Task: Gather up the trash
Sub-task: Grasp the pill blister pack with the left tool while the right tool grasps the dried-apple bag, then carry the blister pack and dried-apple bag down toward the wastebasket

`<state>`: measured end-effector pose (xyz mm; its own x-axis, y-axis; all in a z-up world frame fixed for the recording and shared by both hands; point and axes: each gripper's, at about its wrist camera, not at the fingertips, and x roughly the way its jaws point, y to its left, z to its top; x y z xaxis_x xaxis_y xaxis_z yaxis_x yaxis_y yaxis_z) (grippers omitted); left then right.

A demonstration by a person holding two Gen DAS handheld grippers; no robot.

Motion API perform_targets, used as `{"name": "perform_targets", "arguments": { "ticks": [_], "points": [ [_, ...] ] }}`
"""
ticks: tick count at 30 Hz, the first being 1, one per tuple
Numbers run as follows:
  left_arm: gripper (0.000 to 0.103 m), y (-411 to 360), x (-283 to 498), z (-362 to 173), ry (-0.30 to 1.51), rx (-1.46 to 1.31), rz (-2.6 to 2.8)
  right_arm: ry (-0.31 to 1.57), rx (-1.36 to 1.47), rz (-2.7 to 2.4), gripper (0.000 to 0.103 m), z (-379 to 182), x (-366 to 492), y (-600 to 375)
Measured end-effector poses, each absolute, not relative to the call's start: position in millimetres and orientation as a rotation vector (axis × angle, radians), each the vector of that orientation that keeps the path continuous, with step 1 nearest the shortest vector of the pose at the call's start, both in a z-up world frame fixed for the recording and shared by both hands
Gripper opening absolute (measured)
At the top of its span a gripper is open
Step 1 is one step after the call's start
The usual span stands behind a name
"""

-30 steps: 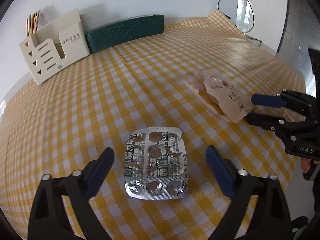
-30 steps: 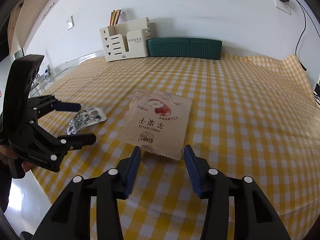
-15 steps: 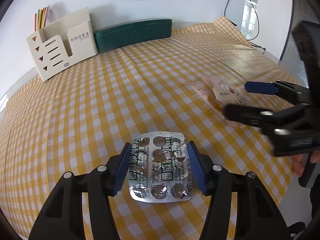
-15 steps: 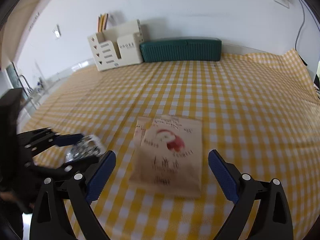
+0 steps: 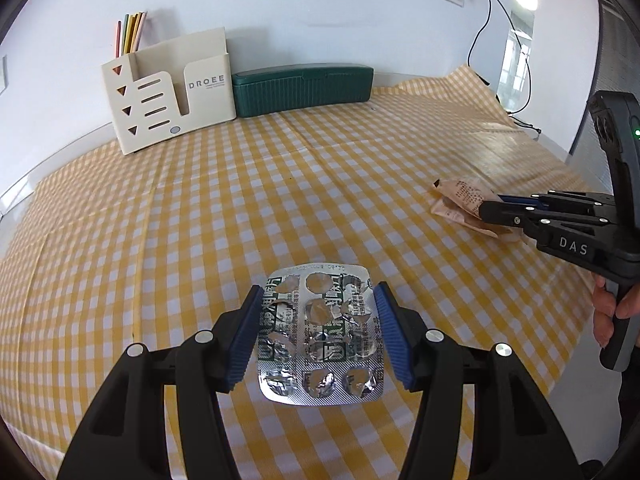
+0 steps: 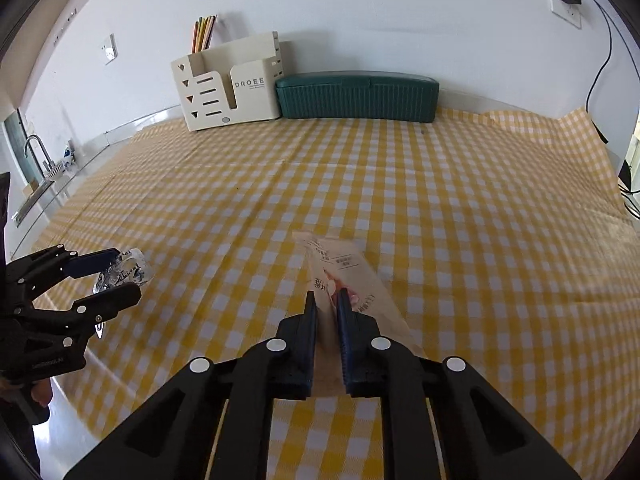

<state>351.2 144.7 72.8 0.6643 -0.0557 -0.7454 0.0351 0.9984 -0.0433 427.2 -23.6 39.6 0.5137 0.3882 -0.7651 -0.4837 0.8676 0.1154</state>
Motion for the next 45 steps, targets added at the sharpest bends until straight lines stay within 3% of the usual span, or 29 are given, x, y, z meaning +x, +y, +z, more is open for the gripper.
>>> {"name": "perform_targets", "arguments": {
  "ticks": [30,45],
  "points": [
    [0.056,95.0,227.9,93.0,0.772,-0.04,-0.045,0.754,0.045,0.69,0.008,114.6,276.2,-103.5],
    [0.056,44.4,141.3,34.8,0.829,-0.046,-0.085,0.9,0.132,0.765,0.009,48.7,182.4,-130.3]
  ]
}}
